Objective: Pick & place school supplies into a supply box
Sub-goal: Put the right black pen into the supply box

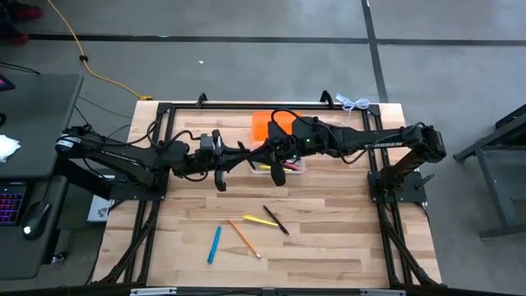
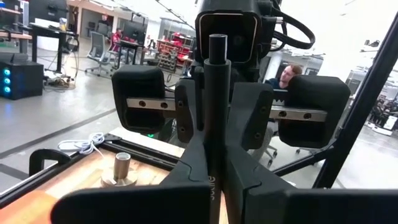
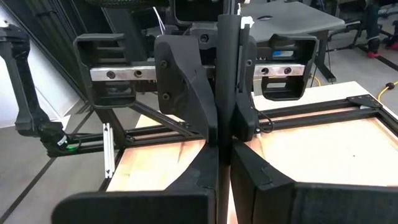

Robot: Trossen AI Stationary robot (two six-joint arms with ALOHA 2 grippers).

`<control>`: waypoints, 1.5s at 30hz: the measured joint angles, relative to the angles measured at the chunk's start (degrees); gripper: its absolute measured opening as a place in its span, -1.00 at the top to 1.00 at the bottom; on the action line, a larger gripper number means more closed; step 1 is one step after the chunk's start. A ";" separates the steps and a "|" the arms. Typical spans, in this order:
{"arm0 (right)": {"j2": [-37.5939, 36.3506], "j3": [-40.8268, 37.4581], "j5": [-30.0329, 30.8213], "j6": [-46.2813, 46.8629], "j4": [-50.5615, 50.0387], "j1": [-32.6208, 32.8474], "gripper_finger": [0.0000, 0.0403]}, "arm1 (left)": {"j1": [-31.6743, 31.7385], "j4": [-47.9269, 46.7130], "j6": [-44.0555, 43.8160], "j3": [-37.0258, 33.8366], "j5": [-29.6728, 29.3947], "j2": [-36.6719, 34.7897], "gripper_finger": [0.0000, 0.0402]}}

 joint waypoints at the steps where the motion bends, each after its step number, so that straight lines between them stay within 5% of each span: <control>1: 0.00 0.00 0.00 0.00 0.01 0.00 0.98 | 0.00 0.00 0.04 0.00 0.00 0.00 0.82; 37: -0.37 0.11 0.22 -1.22 -7.61 -0.50 0.93 | 0.04 -6.96 3.96 -0.04 -4.92 -1.92 0.82; 45: -2.85 0.11 2.92 -1.51 -18.55 -0.50 0.93 | 0.00 -10.96 3.99 -0.04 -6.44 -5.08 0.82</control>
